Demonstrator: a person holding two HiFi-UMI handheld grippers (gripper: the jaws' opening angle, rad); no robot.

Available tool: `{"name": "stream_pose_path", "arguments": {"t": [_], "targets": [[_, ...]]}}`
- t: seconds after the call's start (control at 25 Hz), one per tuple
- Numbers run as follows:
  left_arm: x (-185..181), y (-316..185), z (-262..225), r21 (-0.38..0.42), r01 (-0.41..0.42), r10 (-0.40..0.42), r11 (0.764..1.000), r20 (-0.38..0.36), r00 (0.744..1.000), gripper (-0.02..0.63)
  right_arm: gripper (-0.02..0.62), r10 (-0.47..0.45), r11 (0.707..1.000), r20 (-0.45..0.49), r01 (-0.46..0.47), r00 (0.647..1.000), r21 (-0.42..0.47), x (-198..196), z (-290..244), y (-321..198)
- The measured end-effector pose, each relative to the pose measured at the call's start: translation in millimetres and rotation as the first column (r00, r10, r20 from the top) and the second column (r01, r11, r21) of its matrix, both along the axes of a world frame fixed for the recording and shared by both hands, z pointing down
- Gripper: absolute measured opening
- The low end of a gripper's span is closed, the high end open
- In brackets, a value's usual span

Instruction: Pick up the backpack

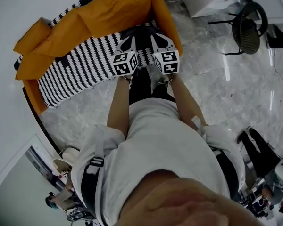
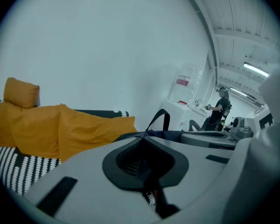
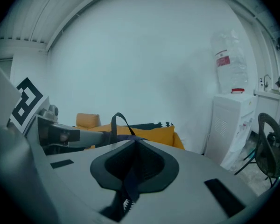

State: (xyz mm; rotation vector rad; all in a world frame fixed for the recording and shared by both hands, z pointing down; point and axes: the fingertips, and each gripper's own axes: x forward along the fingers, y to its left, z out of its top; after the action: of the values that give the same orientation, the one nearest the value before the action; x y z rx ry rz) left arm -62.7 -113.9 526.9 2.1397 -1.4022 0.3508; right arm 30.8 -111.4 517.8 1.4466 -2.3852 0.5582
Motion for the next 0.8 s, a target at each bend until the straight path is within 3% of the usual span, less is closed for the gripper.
{"name": "stream_pose_path", "arguments": {"t": [0.28, 0.8], "targets": [[3.1, 7.6, -42.0, 0.1, 0.017, -0.022, 0.995, 0.048, 0.999, 0.017, 0.051, -0.025, 0.996, 0.006, 0.025, 1.0, 0.089, 1.5, -46.4, 6.5], [24.8, 36.7, -120.7, 0.237, 0.045, -0.053, 0.97, 0.03, 0.998, 0.017, 0.049, -0.041, 0.973, 0.05, 0.029, 0.998, 0.23, 20.2, -127.7, 36.4]]}}
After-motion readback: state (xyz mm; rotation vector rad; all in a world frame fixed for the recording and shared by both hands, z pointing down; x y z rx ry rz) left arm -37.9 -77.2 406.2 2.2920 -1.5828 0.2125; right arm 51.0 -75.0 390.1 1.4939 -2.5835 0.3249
